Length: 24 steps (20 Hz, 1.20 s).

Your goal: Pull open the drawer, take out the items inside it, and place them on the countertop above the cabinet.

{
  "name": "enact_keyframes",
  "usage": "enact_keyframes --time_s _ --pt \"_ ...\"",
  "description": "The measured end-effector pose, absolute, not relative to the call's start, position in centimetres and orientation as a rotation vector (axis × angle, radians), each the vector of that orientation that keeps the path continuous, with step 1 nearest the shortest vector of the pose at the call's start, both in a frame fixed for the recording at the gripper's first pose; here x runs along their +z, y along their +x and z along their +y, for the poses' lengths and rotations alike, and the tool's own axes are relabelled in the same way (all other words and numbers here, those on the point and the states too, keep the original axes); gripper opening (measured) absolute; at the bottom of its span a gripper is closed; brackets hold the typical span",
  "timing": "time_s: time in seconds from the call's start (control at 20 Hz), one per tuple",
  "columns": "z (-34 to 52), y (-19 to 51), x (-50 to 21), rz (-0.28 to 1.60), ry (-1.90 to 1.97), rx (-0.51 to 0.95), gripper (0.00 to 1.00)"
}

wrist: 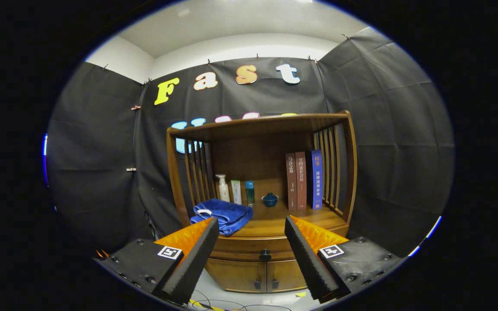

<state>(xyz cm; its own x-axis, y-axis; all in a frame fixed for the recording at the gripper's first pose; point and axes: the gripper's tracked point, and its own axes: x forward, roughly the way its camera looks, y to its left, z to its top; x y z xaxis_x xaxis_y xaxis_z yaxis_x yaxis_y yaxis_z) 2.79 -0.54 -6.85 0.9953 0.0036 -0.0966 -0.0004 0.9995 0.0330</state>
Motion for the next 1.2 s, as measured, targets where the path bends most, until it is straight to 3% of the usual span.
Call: enact_keyframes --time_s 0.4,0.95,1.1,1.2 --pt "-0.2 9.1 -18.2 0.285 -0.004 0.043 1.0" --pt "-3.5 17.6 -30.2 0.466 0.033 -0.051 0.99" --pt "-3.6 18.9 -32.9 0.518 0.033 -0.066 0.93" --pt "-3.7 19.3 -34.5 0.547 0.021 -0.073 0.79"
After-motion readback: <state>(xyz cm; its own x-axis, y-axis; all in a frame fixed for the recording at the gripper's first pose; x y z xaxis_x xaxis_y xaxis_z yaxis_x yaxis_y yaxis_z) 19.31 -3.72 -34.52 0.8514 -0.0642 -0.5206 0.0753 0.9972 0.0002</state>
